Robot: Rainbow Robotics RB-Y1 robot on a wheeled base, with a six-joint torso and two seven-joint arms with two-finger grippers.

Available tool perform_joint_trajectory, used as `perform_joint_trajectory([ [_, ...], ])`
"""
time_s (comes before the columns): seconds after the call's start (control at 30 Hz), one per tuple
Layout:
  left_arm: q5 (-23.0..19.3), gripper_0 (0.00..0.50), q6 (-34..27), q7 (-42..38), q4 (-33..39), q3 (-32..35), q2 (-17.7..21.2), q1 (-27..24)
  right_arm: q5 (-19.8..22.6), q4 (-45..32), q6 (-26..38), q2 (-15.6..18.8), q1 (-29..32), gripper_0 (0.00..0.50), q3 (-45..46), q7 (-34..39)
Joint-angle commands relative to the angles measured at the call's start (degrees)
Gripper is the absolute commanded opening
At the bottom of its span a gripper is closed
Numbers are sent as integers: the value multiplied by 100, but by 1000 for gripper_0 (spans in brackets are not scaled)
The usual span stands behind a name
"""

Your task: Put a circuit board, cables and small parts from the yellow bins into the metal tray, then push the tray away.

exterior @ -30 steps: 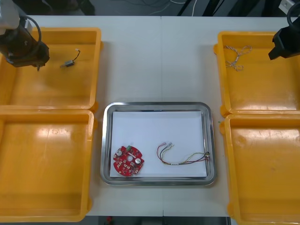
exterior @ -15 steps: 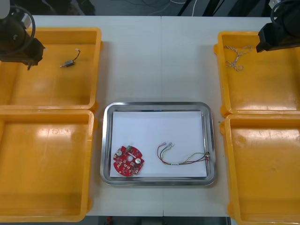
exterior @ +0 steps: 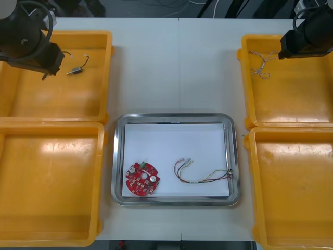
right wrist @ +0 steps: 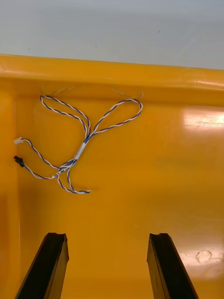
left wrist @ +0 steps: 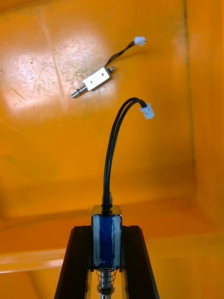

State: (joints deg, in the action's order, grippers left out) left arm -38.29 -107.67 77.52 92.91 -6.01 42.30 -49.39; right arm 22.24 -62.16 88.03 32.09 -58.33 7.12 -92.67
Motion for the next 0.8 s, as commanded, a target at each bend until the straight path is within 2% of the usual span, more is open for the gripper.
perform_joint_trajectory([
  [0.03, -100, 0, -233, -966, 641, -137, -170, 8, 17, 196, -278, -106, -398, 500, 141, 223],
  [0.37, -188, 0, -233, -1292, 1353, -612, -504, 8, 53, 1004, -911, -273, -398, 500, 141, 399],
  [0.8, -74, 0, -233, -1828, 1564, -1078, -1145, -45, 184, 1382, -1271, -449, -389, 500, 132, 733],
])
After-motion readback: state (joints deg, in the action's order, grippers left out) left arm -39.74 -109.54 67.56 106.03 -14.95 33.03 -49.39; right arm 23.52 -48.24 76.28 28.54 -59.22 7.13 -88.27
